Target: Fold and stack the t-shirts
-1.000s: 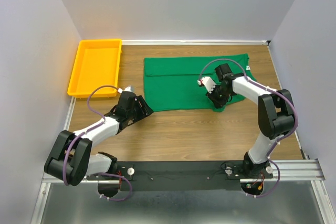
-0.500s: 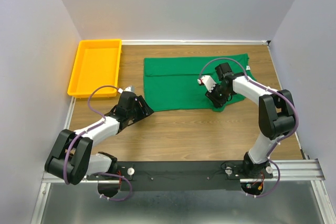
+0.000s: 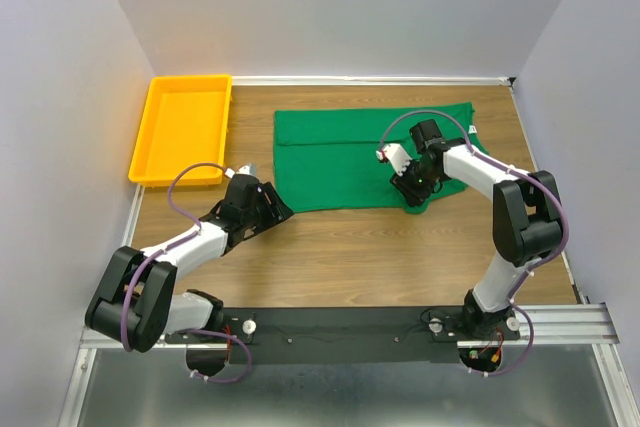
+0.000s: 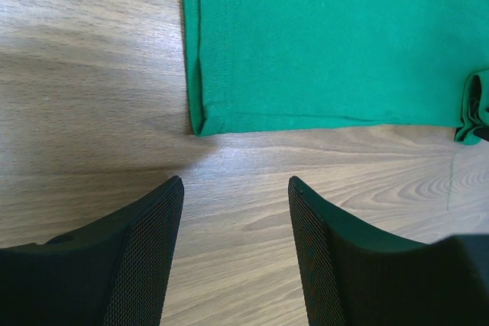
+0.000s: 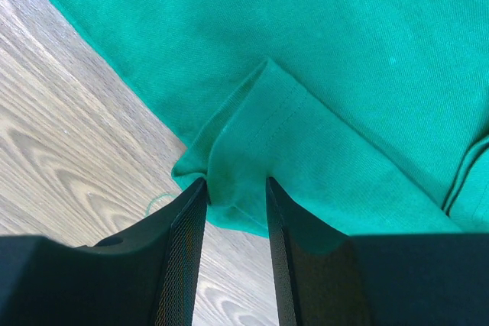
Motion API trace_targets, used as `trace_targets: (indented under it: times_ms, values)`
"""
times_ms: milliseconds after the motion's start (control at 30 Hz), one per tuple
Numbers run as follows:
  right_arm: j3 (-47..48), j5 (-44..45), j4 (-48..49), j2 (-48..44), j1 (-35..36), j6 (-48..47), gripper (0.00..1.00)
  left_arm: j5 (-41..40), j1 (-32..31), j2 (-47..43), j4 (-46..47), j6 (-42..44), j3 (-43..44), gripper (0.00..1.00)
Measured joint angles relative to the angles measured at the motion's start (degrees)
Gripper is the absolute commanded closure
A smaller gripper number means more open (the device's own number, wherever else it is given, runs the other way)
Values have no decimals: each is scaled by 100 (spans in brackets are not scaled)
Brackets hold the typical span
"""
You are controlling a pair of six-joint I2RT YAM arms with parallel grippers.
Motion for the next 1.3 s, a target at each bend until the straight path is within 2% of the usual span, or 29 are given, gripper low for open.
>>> trace_targets:
  times_ms: [433, 1300]
  values:
    - [87, 2, -9, -17, 0, -4, 56, 2, 0, 0, 0, -20, 0, 35]
    - [177, -39, -116, -22, 0, -55, 63, 9, 0, 55, 17, -20, 0, 35]
